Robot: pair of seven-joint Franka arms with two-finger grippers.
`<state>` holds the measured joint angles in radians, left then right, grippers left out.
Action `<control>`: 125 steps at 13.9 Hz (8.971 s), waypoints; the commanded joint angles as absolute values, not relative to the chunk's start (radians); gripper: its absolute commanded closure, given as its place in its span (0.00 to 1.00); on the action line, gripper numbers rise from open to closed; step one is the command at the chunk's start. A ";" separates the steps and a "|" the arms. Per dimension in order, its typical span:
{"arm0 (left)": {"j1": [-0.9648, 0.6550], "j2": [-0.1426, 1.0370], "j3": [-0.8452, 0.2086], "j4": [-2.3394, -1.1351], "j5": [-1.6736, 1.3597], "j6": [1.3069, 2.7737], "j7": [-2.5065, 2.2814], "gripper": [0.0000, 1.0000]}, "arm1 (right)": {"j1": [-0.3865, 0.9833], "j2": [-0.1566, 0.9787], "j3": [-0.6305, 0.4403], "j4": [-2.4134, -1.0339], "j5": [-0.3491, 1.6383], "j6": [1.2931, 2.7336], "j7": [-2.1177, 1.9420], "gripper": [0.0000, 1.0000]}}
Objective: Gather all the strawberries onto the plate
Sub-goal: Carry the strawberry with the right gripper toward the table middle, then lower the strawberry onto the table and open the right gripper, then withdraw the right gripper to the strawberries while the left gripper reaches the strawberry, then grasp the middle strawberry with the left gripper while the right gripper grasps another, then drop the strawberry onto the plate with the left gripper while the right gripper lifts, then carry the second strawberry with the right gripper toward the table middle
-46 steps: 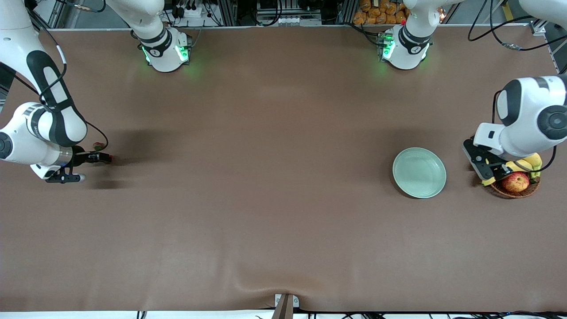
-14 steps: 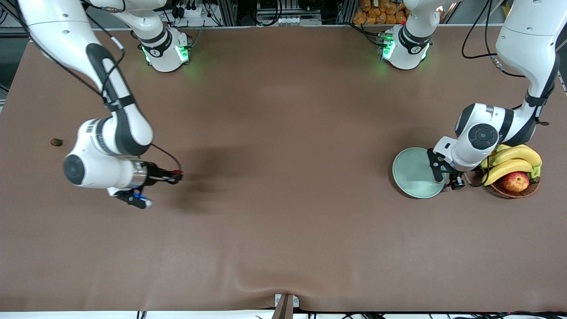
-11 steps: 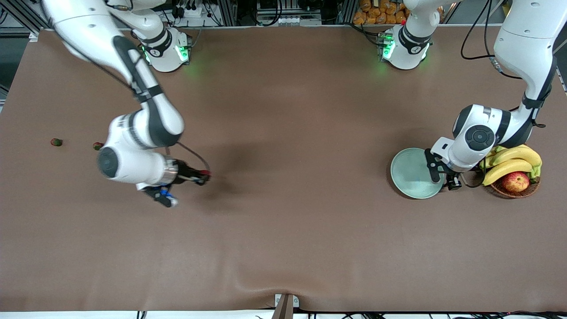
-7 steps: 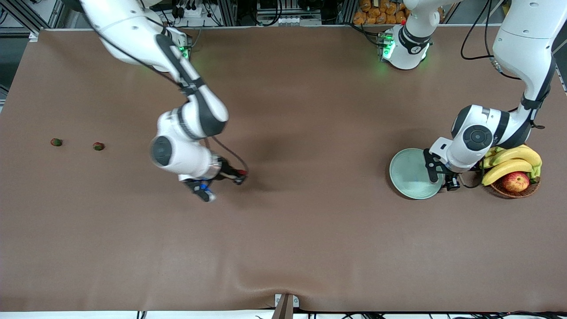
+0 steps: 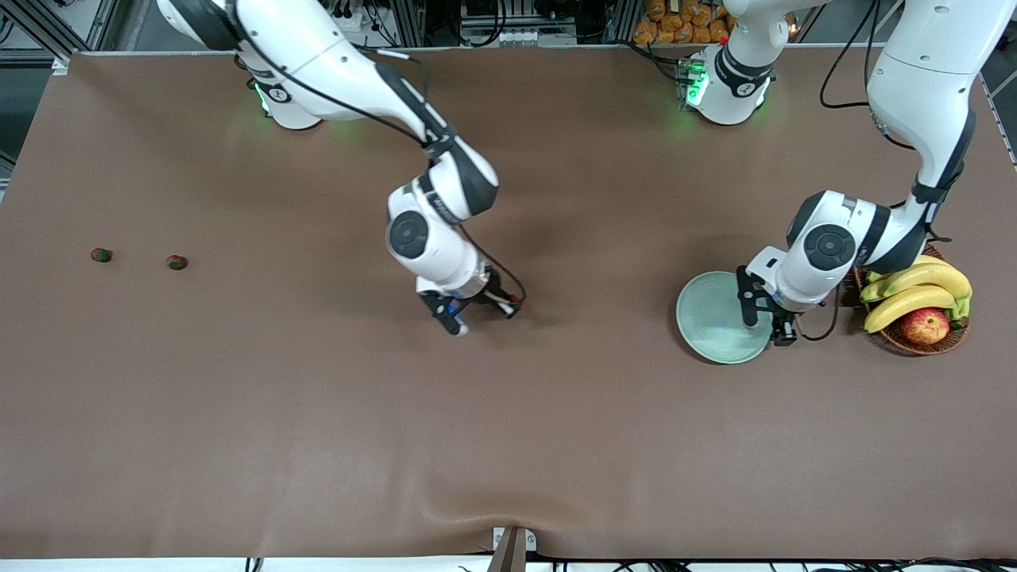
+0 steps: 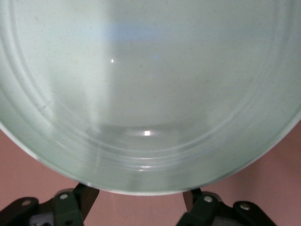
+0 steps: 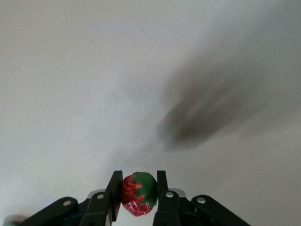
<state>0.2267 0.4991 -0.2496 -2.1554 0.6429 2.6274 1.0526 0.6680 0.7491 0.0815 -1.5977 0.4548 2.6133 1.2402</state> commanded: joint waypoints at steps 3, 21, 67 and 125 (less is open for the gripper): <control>0.151 0.545 -0.262 -2.109 0.666 2.637 1.020 0.22 | 0.739 0.804 0.069 -1.534 0.474 2.661 1.318 0.33; 0.233 0.449 -0.350 -1.947 0.574 2.341 1.157 0.00 | 0.436 0.621 0.002 -1.488 0.345 2.055 0.950 0.00; -0.417 0.699 -0.376 -1.692 0.429 2.237 0.692 0.29 | -0.492 0.394 -0.002 -2.229 -0.080 2.370 -0.482 0.47; 0.077 0.643 -0.419 -1.686 0.719 1.982 0.911 0.00 | 0.821 0.899 0.002 -1.432 0.693 2.770 1.325 0.87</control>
